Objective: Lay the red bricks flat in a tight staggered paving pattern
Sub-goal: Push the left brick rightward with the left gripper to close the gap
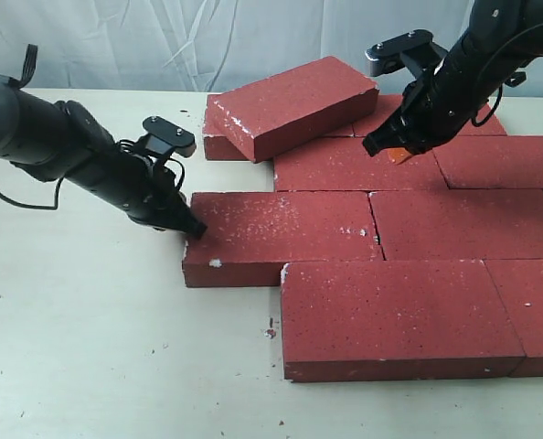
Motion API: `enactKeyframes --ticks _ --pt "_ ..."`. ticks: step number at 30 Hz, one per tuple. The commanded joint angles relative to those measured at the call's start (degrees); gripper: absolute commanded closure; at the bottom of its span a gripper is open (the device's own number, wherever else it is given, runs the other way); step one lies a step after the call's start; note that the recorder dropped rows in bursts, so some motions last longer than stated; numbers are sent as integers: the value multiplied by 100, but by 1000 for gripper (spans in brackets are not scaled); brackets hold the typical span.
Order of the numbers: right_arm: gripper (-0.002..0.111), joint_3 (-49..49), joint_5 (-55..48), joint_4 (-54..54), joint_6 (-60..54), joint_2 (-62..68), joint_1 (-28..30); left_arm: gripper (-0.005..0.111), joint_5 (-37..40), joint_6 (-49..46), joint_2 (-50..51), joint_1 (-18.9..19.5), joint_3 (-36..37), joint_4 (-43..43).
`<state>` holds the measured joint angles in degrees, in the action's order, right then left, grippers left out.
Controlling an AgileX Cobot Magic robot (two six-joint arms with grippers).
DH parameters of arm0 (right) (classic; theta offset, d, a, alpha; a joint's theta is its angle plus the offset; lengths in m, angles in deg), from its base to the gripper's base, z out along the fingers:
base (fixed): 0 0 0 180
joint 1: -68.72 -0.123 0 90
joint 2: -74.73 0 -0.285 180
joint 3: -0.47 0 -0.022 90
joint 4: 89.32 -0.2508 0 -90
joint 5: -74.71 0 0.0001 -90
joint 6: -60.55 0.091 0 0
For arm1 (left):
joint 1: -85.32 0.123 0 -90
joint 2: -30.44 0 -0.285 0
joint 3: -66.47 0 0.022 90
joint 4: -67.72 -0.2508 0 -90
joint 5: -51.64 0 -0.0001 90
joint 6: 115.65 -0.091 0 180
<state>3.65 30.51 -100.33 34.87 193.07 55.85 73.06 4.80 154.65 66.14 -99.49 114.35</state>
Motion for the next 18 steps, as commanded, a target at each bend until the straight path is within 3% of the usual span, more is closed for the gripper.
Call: enactKeyframes --ticks 1,9,18 --pt "109 -29 47 4 -13 -39 22 107 88 -14 283 -161 -137 53" --pt "109 -29 52 -1 -13 -39 22 107 550 159 157 -134 -232 -190" --pt "109 -29 111 -10 -13 -39 22 107 538 561 -10 303 -232 -497"
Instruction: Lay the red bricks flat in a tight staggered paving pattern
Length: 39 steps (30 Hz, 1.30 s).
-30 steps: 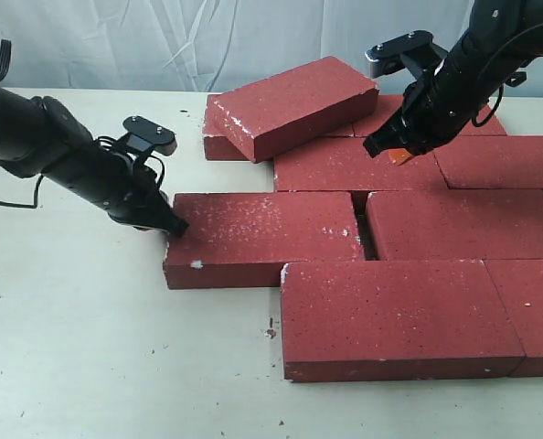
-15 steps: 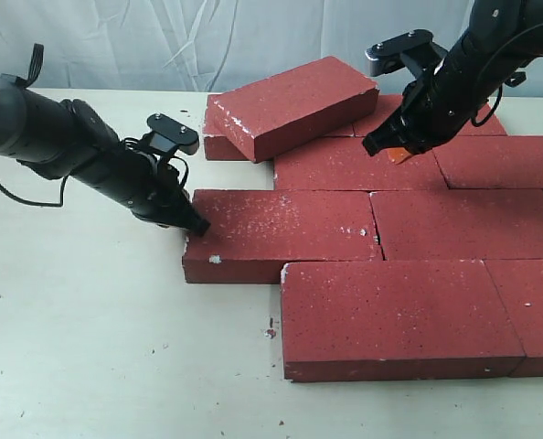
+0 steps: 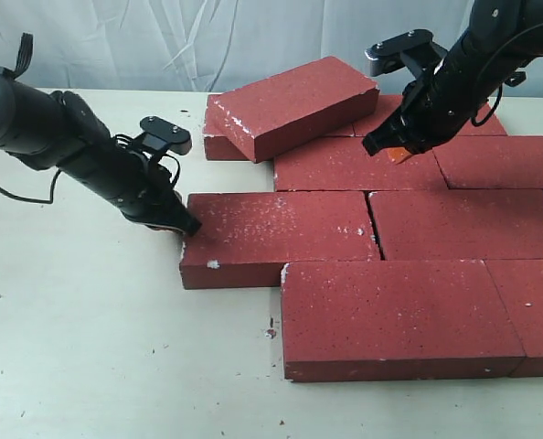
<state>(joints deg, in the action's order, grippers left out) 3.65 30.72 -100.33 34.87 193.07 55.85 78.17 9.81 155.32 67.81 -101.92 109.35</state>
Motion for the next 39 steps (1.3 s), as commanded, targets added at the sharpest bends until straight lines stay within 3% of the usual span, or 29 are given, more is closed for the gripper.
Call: enactKeyframes --ticks 1,8,13,16,22,29,39 --pt "109 -29 104 -14 -13 -39 22 107 24 60 -77 148 10 3" --pt "109 -29 83 -14 -13 -3 22 107 209 60 -89 349 10 -282" --pt "109 -29 98 -4 -13 -3 22 107 1310 688 -201 809 43 -873" --pt "109 -29 98 -4 -13 -3 22 107 1301 786 -256 933 321 -740" --pt "109 -29 87 -4 -13 -3 22 107 794 714 -256 933 557 -514" --pt "109 -29 278 -4 -13 -3 22 107 1143 166 -244 729 557 -34" --pt "109 -29 255 -4 -13 -3 22 107 1083 151 -244 483 557 66"
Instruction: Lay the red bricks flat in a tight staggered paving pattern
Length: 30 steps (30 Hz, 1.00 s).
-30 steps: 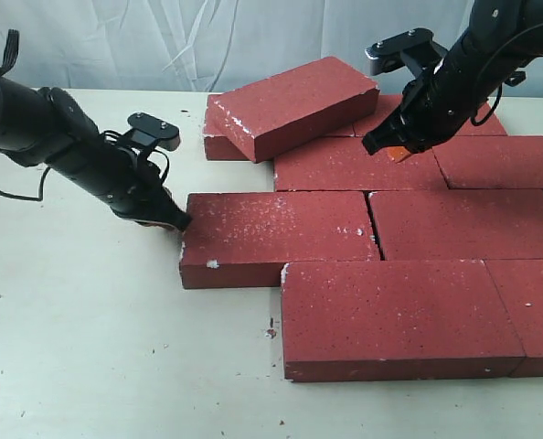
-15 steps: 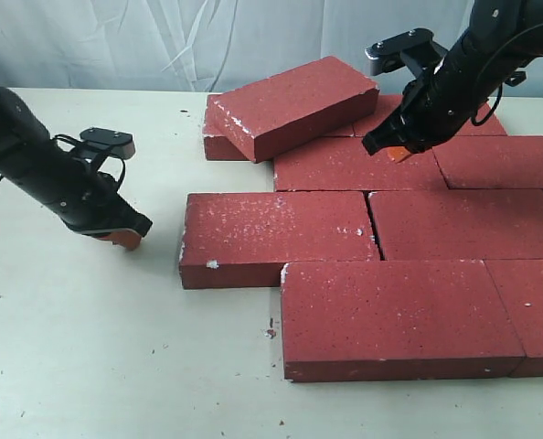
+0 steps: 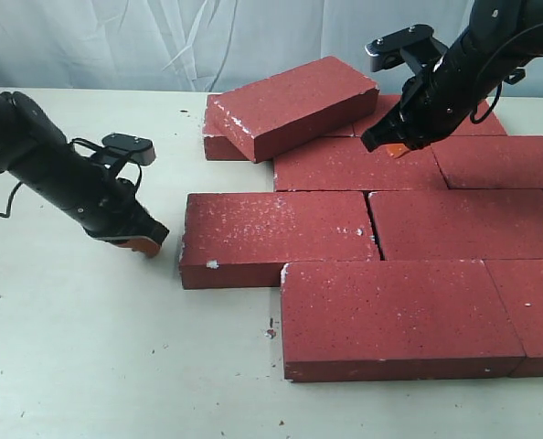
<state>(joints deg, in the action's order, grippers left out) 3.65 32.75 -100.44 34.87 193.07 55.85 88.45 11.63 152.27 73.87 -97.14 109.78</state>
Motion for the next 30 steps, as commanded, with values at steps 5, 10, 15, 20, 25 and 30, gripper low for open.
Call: enactKeyframes --ticks 5,10,15,20,25,30 --pt "109 -29 52 7 -13 -3 22 107 8 -42 61 -252 79 78" --pt "109 -29 52 7 -13 -3 22 107 -86 -42 61 -306 79 153" --pt "109 -29 52 7 -13 -3 22 107 -111 -185 61 -447 79 273" --pt "109 -29 52 7 -13 -3 22 107 -296 -195 61 -537 79 374" --pt "109 -29 52 7 -13 -3 22 107 -170 -536 61 -537 21 468" --pt "109 -29 52 7 -13 -3 22 107 -368 -438 61 -455 21 210"
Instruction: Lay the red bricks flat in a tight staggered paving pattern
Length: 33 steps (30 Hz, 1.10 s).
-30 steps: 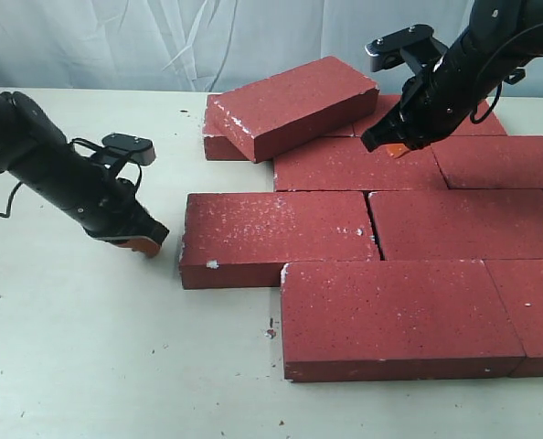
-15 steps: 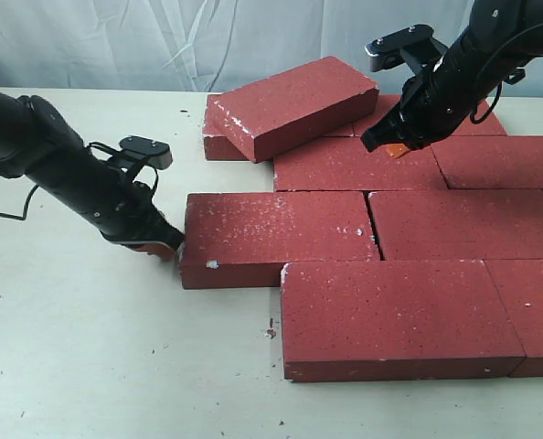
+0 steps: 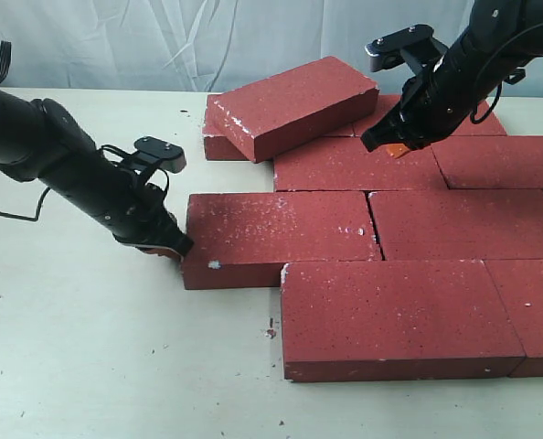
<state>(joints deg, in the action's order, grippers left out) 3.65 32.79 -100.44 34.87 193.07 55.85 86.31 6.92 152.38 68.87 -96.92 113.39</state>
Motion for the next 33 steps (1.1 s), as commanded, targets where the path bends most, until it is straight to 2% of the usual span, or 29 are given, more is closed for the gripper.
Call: enactKeyframes --ticks 1,10,16,20,23,25,33 --pt "109 -29 48 7 -13 -3 22 107 -226 121 50 106 -1 -221" --pt "109 -29 274 -136 -13 -3 22 107 -78 336 -205 893 -1 -373" --pt "109 -29 349 -122 -26 -3 22 107 -190 286 -469 1022 -1 -344" --pt "109 49 1021 -10 -170 -3 22 107 -789 141 -514 1000 -1 295" --pt "109 248 1798 178 -168 -3 85 107 -808 -266 -514 1000 -1 723" --pt "109 549 1967 147 -156 49 161 107 -779 -564 -514 1000 -1 1102" --pt "109 2872 740 136 4 1180 546 107 -724 -2807 -514 997 -246 3531"
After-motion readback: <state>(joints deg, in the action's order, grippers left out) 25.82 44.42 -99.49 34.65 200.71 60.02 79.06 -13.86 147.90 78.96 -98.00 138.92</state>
